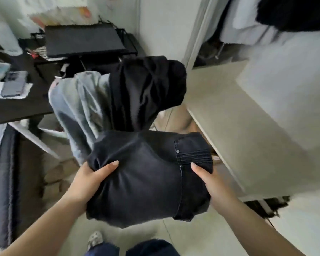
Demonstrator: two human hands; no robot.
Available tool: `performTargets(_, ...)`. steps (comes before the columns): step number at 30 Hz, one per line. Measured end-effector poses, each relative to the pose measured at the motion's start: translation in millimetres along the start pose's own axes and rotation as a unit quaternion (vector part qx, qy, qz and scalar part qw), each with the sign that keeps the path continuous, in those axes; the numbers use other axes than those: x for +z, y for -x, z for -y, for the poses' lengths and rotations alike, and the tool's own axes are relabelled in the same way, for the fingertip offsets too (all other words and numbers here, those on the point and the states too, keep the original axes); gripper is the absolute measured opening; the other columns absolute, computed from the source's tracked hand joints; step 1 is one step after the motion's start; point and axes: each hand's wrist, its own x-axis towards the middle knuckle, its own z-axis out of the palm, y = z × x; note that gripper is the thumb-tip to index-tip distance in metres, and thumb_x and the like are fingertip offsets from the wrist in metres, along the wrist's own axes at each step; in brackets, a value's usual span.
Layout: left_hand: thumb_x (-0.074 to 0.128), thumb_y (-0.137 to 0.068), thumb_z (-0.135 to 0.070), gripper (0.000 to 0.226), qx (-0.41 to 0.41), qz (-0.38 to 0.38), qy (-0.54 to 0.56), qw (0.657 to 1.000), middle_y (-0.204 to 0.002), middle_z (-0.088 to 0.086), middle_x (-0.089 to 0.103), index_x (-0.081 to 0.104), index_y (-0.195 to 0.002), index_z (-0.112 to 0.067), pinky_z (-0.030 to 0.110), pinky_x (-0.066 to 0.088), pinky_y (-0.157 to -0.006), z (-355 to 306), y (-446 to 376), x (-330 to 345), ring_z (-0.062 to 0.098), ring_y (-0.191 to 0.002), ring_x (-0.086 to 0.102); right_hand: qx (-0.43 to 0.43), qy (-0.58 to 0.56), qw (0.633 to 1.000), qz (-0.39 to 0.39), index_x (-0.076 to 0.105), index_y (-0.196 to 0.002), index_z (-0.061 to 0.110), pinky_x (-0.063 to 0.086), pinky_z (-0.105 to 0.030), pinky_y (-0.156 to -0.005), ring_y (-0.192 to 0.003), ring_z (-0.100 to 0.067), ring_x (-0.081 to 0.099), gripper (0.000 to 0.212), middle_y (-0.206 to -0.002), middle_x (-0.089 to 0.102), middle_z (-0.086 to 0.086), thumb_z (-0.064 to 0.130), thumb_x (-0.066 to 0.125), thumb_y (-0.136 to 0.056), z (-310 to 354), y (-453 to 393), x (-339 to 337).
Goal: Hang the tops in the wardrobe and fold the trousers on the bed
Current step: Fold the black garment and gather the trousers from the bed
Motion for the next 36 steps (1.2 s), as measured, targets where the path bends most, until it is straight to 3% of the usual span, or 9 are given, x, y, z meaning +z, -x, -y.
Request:
performTargets(2,0.080,-0.060,-0.039,0.039,-0.003,0.048,-0.014,0.999,-0.098,-0.003,0.075,0.072,-0.095,-0.025,0.023,0.054,-0.069,-4.2,-13.3,43.7,0.013,-0.089,0.072,0.014,-0.036,0.999,-0.037,0.073,-0.087,0.038,0.055,-0.035,-0.077,-0.086,-0.013,0.071,0.009,-0.094,0.074,0.009,0.038,0.072,-0.078,-4.1,4.2,-40.3)
performTargets(8,0.081,-0.056,-0.038,0.053,-0.022,0.159,-0.061,0.985,-0.097,-0.005,0.075,0.066,-0.105,-0.023,0.028,0.052,-0.072,-14.3,-62.0,153.6,0.013,-0.088,0.072,0.034,-0.131,0.978,-0.157,0.068,-0.105,0.026,0.053,-0.042,-0.089,-0.097,-0.021,0.068,0.031,-0.101,0.073,0.004,0.035,0.074,-0.075,-15.0,7.4,-117.9)
performTargets(12,0.082,-0.059,-0.041,0.047,-0.011,0.212,-0.103,0.972,-0.092,-0.014,0.074,0.066,-0.100,-0.028,0.023,0.054,-0.068,-18.3,-111.8,212.9,0.005,-0.082,0.070,0.052,-0.188,0.959,-0.206,0.068,-0.097,0.032,0.054,-0.033,-0.071,-0.087,-0.017,0.071,0.030,-0.095,0.074,0.007,0.041,0.077,-0.070,-18.7,-15.0,-139.9)
performTargets(17,0.083,-0.063,-0.044,0.054,0.007,0.258,-0.182,0.949,-0.105,-0.010,0.071,0.066,-0.110,-0.026,0.032,0.049,-0.089,-11.8,-193.8,276.9,0.011,-0.099,0.066,0.083,-0.240,0.926,-0.279,0.064,-0.103,0.032,0.053,-0.035,-0.072,-0.093,-0.021,0.068,0.039,-0.097,0.074,0.004,0.046,0.078,-0.069,-17.7,-66.6,-155.9)
performTargets(21,0.082,-0.072,-0.030,0.041,-0.013,0.311,-0.203,0.928,-0.101,-0.013,0.072,0.065,-0.110,-0.029,0.024,0.051,-0.081,-17.2,-255.0,330.6,0.008,-0.096,0.067,0.100,-0.269,0.902,-0.324,0.065,-0.105,0.029,0.054,-0.044,-0.085,-0.097,-0.026,0.067,0.035,-0.103,0.072,0.000,0.045,0.075,-0.074,-1.6,-112.0,-169.6)
performTargets(24,0.078,-0.077,-0.028,0.028,0.008,0.344,-0.241,0.907,-0.086,-0.023,0.071,0.062,-0.097,-0.037,0.009,0.046,-0.064,-27.1,-288.1,373.4,-0.006,-0.085,0.065,0.089,-0.272,0.887,-0.363,0.067,-0.100,0.029,0.055,-0.035,-0.075,-0.090,-0.020,0.070,0.032,-0.096,0.074,0.003,0.046,0.075,-0.074,13.3,-141.0,-183.2)
performTargets(29,0.075,-0.079,-0.033,0.046,0.081,0.368,-0.307,0.874,-0.097,-0.017,0.058,0.054,-0.119,-0.027,0.016,0.040,-0.071,-50.4,-336.0,460.8,0.004,-0.085,0.053,0.045,-0.267,0.865,-0.422,0.069,-0.101,0.022,0.054,-0.038,-0.082,-0.092,-0.023,0.070,0.031,-0.098,0.074,-0.001,0.041,0.074,-0.077,37.4,-191.6,-228.6)
performTargets(32,0.076,-0.078,-0.035,0.060,0.113,0.385,-0.319,0.859,-0.120,-0.002,0.061,0.052,-0.130,-0.020,0.028,0.042,-0.084,-59.6,-364.0,508.0,0.015,-0.102,0.055,0.005,-0.264,0.865,-0.427,0.069,-0.104,0.022,0.052,-0.034,-0.077,-0.093,-0.020,0.070,0.031,-0.102,0.073,-0.001,0.040,0.073,-0.079,46.9,-219.7,-259.0)
performTargets(36,0.076,-0.078,-0.036,0.068,0.154,0.380,-0.382,0.828,-0.132,0.007,0.057,0.048,-0.135,-0.015,0.028,0.040,-0.092,-36.0,-404.7,554.3,0.028,-0.120,0.054,0.011,-0.275,0.864,-0.421,0.069,-0.102,0.022,0.052,-0.033,-0.077,-0.092,-0.019,0.070,0.026,-0.100,0.074,-0.001,0.036,0.073,-0.080,32.2,-268.2,-291.4)
